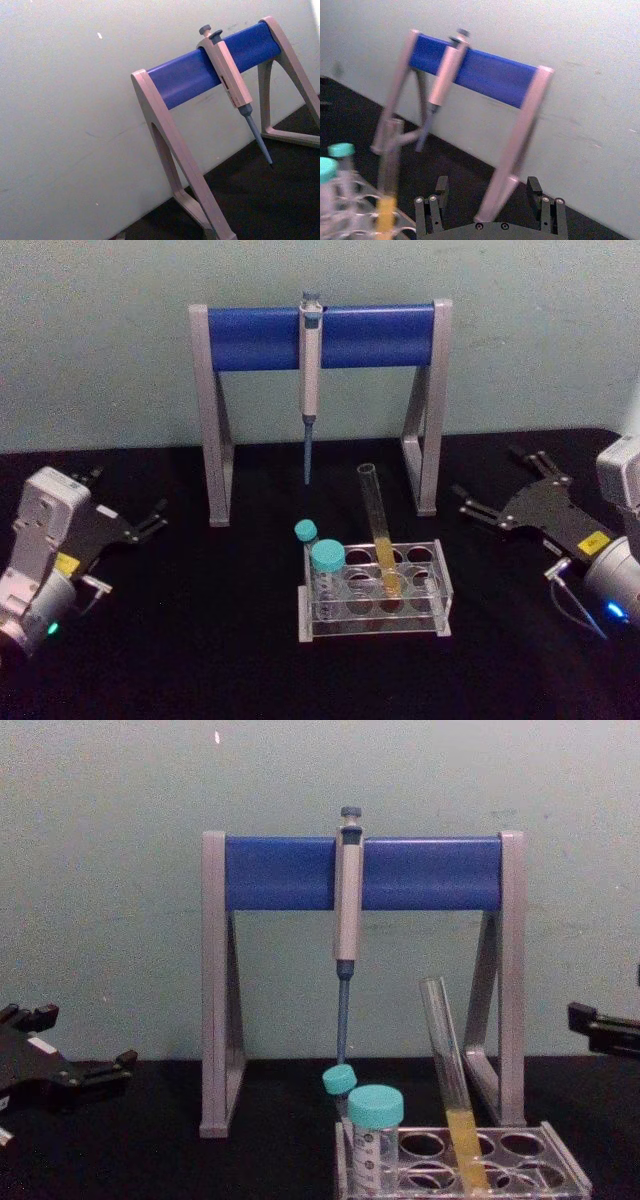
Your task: Pick up the test tube from the test tube rack, shake it, then place it back into the test tube rack.
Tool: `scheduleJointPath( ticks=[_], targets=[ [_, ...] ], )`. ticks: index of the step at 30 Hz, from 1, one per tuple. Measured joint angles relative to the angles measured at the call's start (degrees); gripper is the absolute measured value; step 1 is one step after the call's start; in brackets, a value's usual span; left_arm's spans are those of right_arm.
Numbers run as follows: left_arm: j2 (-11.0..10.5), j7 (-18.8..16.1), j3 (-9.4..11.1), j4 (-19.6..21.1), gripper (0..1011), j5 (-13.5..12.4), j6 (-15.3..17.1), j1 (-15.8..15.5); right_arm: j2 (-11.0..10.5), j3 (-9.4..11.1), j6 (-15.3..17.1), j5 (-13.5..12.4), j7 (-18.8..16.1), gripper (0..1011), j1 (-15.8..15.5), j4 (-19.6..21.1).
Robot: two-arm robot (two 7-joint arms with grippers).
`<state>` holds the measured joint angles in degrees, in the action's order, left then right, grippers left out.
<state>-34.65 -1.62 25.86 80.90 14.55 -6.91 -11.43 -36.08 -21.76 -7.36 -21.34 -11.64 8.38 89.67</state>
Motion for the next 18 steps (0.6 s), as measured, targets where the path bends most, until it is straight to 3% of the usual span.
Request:
scheduleJointPath(
  ticks=[6,13,18],
  targets=[
    [0.0,0.0,0.0,0.0,1001,0.0,0.0,0.0,-0.1,-0.5,0.0,-1.6,-5.8,1000,0.6,1.0],
    [0.0,0.0,0.0,0.0,1001,0.0,0.0,0.0,2.1,-2.7,1.3,-1.9,-10.8,1000,3.0,0.2],
    [0.0,0.0,0.0,0.0,1001,0.0,0.0,0.0,3.7,-3.6,3.0,-1.8,-12.4,1000,4.3,-0.7]
  ],
)
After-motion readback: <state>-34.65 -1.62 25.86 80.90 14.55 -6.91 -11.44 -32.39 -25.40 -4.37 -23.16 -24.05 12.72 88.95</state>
